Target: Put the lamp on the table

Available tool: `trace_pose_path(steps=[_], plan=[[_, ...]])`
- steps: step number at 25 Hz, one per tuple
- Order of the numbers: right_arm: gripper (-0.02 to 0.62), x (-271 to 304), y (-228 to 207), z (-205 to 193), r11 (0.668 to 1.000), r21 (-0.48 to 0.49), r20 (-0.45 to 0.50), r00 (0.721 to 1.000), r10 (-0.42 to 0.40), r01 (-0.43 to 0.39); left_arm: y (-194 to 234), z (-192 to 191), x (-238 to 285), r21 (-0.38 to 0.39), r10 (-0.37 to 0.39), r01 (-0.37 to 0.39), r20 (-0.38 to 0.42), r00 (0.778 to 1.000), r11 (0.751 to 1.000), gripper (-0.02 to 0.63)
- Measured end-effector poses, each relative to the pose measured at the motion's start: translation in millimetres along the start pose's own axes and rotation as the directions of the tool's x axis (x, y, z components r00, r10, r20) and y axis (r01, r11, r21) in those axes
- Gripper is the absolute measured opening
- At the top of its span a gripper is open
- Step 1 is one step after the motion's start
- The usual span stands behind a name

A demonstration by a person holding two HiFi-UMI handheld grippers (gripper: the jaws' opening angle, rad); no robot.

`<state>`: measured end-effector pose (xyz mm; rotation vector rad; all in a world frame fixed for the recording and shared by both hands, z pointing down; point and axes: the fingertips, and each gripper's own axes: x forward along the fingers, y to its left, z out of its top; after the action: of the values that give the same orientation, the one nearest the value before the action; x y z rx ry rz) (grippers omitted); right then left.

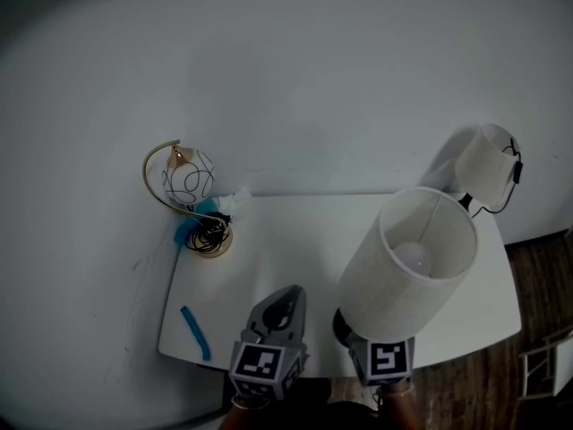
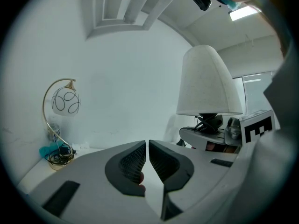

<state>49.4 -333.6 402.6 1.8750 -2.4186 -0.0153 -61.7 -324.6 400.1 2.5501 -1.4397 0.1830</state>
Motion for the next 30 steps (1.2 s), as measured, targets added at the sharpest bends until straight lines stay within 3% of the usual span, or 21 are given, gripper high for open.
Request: trace_pose_path(steps=[30], plan=[[0.018, 46, -8, -45, 1.000, -0.002, 0.014, 1.000, -0.014, 0.014, 25, 0, 32, 0.008, 0.031, -0.031, -0.027, 0.999, 0.999, 0.015]])
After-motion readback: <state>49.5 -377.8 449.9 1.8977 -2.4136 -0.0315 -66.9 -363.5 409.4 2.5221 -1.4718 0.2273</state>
